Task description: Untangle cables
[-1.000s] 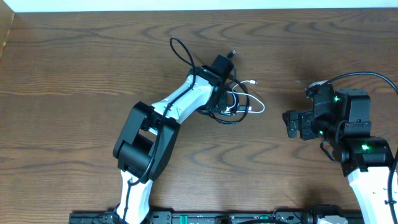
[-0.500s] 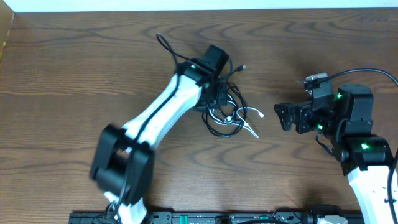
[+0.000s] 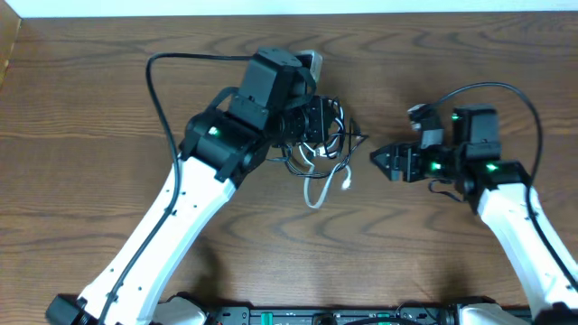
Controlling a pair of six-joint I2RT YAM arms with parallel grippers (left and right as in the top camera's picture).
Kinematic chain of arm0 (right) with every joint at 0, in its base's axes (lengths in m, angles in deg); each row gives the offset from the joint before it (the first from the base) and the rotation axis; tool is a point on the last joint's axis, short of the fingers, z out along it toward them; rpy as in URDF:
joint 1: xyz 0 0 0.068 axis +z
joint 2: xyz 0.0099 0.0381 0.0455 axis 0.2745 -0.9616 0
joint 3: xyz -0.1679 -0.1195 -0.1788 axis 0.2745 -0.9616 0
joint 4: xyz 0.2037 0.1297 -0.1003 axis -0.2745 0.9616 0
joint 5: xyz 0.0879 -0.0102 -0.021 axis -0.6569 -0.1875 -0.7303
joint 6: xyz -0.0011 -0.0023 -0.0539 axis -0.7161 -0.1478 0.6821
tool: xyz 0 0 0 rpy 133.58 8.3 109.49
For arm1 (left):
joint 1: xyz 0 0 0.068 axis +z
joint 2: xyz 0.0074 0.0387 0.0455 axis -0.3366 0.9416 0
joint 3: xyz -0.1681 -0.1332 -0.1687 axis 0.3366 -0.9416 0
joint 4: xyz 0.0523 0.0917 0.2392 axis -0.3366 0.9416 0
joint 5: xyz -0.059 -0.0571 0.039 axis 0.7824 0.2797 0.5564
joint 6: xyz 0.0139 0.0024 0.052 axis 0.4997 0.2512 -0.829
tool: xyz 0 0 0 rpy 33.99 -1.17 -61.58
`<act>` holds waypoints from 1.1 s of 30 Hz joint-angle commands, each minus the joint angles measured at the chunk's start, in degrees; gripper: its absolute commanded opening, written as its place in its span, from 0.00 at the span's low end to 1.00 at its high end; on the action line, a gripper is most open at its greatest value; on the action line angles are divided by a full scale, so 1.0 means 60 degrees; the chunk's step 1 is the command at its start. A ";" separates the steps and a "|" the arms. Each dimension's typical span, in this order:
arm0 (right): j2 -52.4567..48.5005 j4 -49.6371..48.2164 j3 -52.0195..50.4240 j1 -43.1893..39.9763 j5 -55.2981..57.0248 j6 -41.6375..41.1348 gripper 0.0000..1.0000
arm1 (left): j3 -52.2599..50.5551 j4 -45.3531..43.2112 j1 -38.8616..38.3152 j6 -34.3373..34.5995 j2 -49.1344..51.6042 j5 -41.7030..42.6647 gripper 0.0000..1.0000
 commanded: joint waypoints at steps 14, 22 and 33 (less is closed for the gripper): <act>-0.0889 -0.0331 0.0164 0.1858 0.7012 -0.3752 0.01 | 0.0262 0.0288 0.0193 -0.0182 -0.0153 0.0259 0.08; -0.0889 0.1599 0.0164 0.0787 1.0258 -0.3963 0.01 | 0.0262 0.2371 0.1945 -0.0168 -0.0153 -0.4142 0.08; -0.0889 0.1610 0.0168 -0.0994 1.0098 -0.3974 0.01 | 0.0262 0.2208 0.3832 -0.0164 -0.0153 -0.3468 0.08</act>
